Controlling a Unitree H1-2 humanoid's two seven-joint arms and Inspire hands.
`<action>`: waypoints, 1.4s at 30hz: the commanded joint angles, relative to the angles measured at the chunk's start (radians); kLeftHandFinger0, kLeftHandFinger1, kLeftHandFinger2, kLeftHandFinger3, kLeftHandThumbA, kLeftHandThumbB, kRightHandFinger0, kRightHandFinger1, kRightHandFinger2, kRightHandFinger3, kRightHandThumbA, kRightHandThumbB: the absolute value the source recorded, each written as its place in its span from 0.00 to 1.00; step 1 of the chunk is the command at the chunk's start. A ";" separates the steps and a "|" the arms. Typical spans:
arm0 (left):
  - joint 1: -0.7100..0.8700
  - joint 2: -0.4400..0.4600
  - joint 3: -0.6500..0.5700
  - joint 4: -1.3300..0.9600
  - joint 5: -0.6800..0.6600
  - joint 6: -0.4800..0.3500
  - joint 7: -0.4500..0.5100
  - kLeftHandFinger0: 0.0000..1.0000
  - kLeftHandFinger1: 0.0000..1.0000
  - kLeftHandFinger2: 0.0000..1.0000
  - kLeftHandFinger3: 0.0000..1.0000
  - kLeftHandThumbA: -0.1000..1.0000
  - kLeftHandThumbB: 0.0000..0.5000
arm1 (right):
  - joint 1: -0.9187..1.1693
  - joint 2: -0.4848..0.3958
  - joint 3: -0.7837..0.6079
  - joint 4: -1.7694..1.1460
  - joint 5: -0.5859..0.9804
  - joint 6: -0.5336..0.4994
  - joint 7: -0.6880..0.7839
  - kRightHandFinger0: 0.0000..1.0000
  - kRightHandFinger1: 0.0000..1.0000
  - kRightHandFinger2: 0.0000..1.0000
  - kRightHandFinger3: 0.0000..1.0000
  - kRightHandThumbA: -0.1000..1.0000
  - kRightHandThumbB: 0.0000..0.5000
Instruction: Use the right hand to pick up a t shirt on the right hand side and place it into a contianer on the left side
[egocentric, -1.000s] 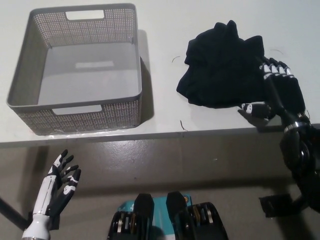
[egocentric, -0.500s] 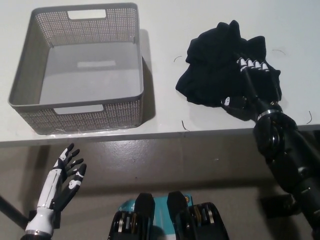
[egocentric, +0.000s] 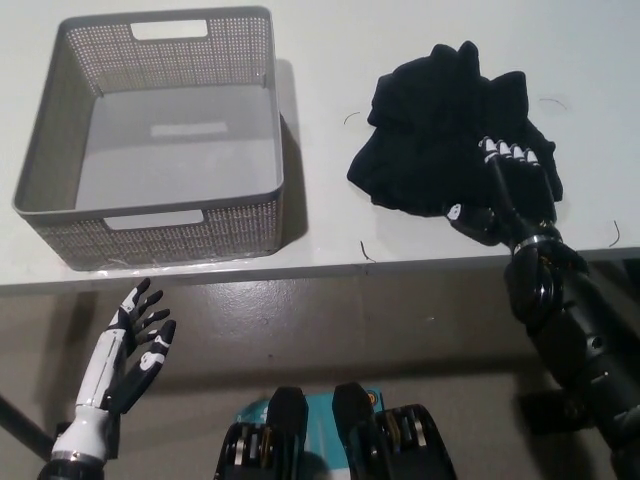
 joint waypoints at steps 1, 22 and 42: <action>-0.019 0.014 0.001 -0.016 -0.006 -0.032 -0.010 0.77 0.85 0.93 1.00 0.73 0.52 | -0.072 0.013 -0.076 0.083 0.112 -0.187 -0.189 0.17 0.37 0.55 0.56 0.00 0.23; -0.004 0.013 0.004 -0.026 -0.008 -0.032 -0.017 0.76 0.84 0.93 1.00 0.72 0.50 | -0.144 0.060 -0.175 0.062 0.269 -0.296 -0.118 0.00 0.41 0.75 0.77 0.00 0.27; 0.004 0.007 0.007 -0.018 -0.004 -0.032 -0.017 0.78 0.85 0.94 1.00 0.73 0.59 | -0.496 0.227 -0.194 -0.354 0.335 -0.156 -0.002 0.00 0.19 0.55 0.58 0.00 0.30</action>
